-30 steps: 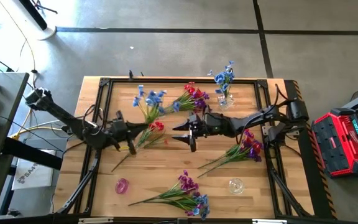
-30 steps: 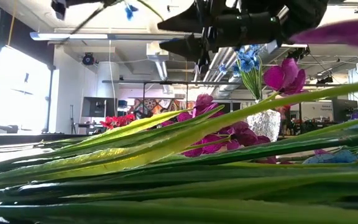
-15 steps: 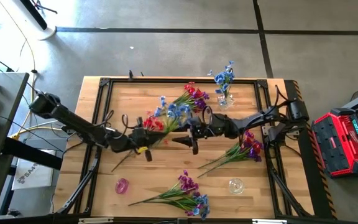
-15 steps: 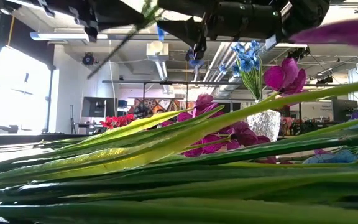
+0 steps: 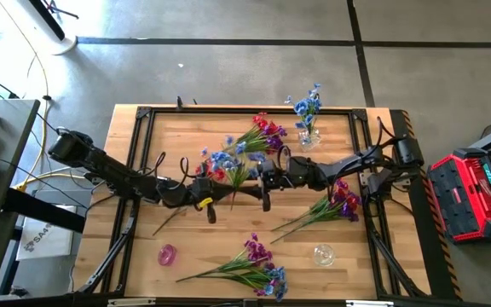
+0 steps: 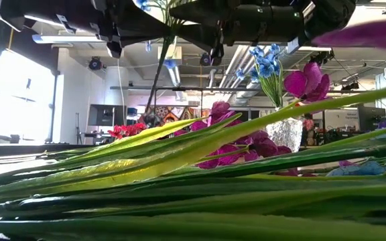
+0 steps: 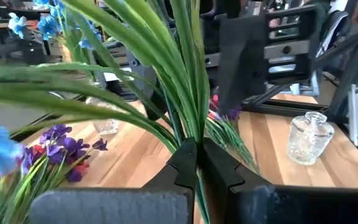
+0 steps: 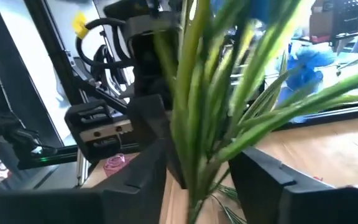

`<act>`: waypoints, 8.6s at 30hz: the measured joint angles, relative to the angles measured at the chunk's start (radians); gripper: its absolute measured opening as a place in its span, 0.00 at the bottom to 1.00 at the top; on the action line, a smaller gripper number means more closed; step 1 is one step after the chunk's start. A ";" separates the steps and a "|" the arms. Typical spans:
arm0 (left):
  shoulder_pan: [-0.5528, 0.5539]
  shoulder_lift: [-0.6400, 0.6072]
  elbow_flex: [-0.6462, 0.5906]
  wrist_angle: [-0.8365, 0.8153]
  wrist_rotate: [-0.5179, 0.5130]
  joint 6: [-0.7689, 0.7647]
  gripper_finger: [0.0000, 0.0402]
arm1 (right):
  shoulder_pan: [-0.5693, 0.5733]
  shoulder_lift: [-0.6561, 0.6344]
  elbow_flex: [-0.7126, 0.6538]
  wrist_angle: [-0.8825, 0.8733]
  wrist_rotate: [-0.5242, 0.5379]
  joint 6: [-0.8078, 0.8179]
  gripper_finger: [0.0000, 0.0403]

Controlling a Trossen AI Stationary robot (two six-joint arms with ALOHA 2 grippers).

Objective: Sort flowers into vase by color
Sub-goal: Put the top blue flower into the top transparent flower vase, then put the blue flower into the top transparent flower vase

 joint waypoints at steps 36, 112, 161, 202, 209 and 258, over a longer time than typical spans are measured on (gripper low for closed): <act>-0.001 -0.001 0.000 -0.146 -0.107 -0.037 0.32 | -0.005 -0.315 0.001 -0.533 0.323 -0.111 0.00; 0.022 -0.001 0.000 -0.351 -0.165 -0.210 0.33 | -0.223 -0.587 0.001 -1.423 1.059 0.509 0.08; 0.022 -0.004 0.000 -0.419 -0.175 -0.316 0.33 | -0.205 -0.713 0.001 -1.556 0.905 0.330 0.82; 0.033 -0.005 0.000 -0.432 -0.170 -0.316 0.33 | -0.324 -0.776 0.257 -1.862 0.499 0.251 0.88; 0.032 -0.115 0.000 -0.598 -0.142 -0.368 0.33 | -0.239 -0.789 0.282 -1.862 0.472 0.282 0.86; 0.011 0.073 0.762 -1.257 0.616 -0.295 0.21 | -0.101 -0.840 0.216 -1.984 0.164 0.734 0.86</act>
